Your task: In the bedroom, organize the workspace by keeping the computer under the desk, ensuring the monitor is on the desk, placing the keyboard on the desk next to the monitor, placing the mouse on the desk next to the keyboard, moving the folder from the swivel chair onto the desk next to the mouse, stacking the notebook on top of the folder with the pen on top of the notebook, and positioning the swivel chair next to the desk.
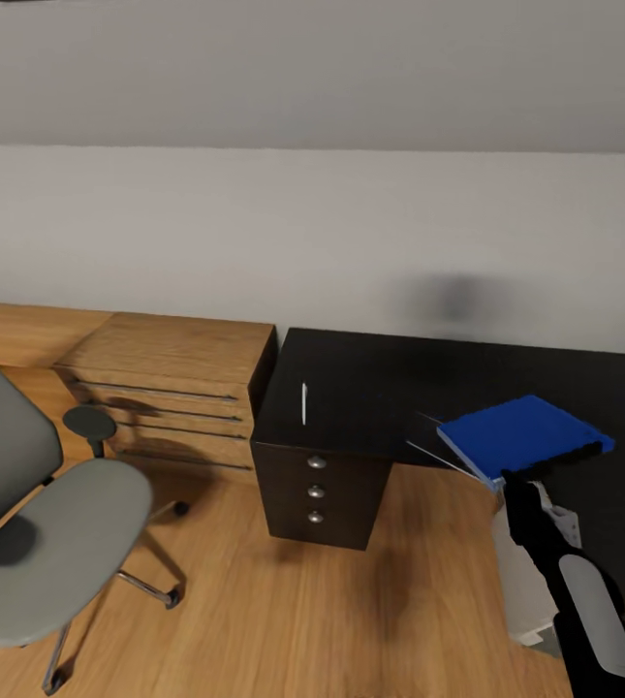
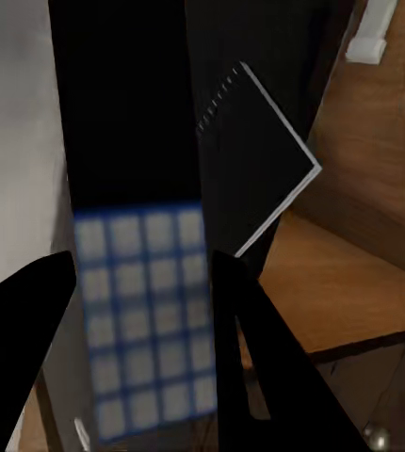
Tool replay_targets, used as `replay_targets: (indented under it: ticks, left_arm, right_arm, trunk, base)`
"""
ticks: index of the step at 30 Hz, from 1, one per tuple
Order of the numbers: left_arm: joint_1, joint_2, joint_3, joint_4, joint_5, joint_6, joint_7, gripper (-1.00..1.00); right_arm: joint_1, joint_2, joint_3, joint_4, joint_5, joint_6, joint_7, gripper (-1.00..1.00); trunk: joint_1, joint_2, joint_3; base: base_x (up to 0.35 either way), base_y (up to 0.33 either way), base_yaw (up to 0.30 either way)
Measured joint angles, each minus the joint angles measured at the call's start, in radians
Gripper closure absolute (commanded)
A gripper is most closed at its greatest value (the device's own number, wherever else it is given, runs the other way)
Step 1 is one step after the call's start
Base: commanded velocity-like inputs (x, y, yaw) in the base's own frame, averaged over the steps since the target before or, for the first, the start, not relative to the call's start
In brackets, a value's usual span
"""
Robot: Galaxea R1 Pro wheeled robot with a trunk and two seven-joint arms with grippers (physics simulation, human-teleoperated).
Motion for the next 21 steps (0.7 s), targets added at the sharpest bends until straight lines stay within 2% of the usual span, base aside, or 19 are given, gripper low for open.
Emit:
replay_targets:
  ticks: [2,5,11,15,21]
  left_arm:
    - [0.000,0.000,0.000,0.000,0.000,0.001,-0.001,-1.00]
    - [0.000,-0.003,0.000,0.001,-0.001,0.001,-0.001,-1.00]
    - [0.000,-0.007,0.000,0.010,-0.001,0.000,0.002,-1.00]
    - [0.000,-0.005,0.000,0.011,0.000,-0.001,0.006,-1.00]
    - [0.000,-0.006,0.000,0.011,0.000,0.000,0.008,-1.00]
  right_arm:
    - [-0.018,-0.017,-0.003,0.039,-0.005,-0.023,0.000,1.00]
    - [-0.032,-0.027,-0.006,0.076,-0.006,-0.042,0.003,1.00]
    - [-0.043,-0.030,-0.027,0.098,-0.008,-0.108,0.007,1.00]
    - [-0.044,-0.028,-0.028,0.099,-0.010,-0.115,0.007,1.00]
    - [-0.044,-0.026,-0.029,0.099,-0.012,-0.117,0.006,1.00]
  trunk:
    - [0.000,0.000,-0.003]
    - [0.000,0.000,-0.006]
    - [0.000,0.000,-0.014]
    - [0.000,0.000,-0.020]
    - [0.000,0.000,-0.028]
  base:
    - [0.001,-0.003,-0.168]
    - [0.000,-0.001,-0.162]
    - [0.000,0.000,-0.149]
    - [0.031,-0.029,-0.147]
    - [0.180,-0.166,-0.127]
